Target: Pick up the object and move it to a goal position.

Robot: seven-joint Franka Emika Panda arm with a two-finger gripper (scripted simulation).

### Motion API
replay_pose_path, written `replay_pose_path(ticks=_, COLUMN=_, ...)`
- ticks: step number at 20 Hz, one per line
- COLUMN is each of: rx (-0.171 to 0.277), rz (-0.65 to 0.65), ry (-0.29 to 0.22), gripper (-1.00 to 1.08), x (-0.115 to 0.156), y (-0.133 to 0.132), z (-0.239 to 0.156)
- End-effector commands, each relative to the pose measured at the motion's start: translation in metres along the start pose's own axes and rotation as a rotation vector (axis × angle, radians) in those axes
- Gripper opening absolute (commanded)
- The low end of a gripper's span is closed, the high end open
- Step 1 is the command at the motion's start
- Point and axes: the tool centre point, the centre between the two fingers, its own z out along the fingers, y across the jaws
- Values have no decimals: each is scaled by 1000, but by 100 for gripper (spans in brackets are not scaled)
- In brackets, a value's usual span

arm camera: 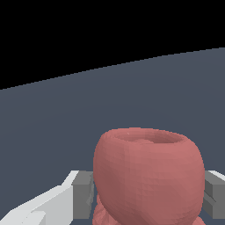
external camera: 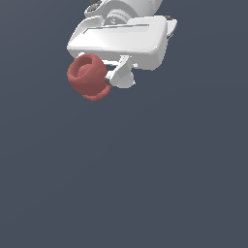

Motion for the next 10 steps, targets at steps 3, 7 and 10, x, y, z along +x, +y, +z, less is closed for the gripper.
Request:
replay_pose_path(ticks=3, rx=-2, rz=5, ry=13, gripper=-100, x=4, y=0, z=-3)
replay_pose_path(ticks=7, rx=-3, rz=5, ry=14, gripper=-100, x=4, y=0, z=-4)
replay_pose_path(ticks=10, rx=-3, rz=4, ry=13, gripper=-100, x=4, y=0, z=-3)
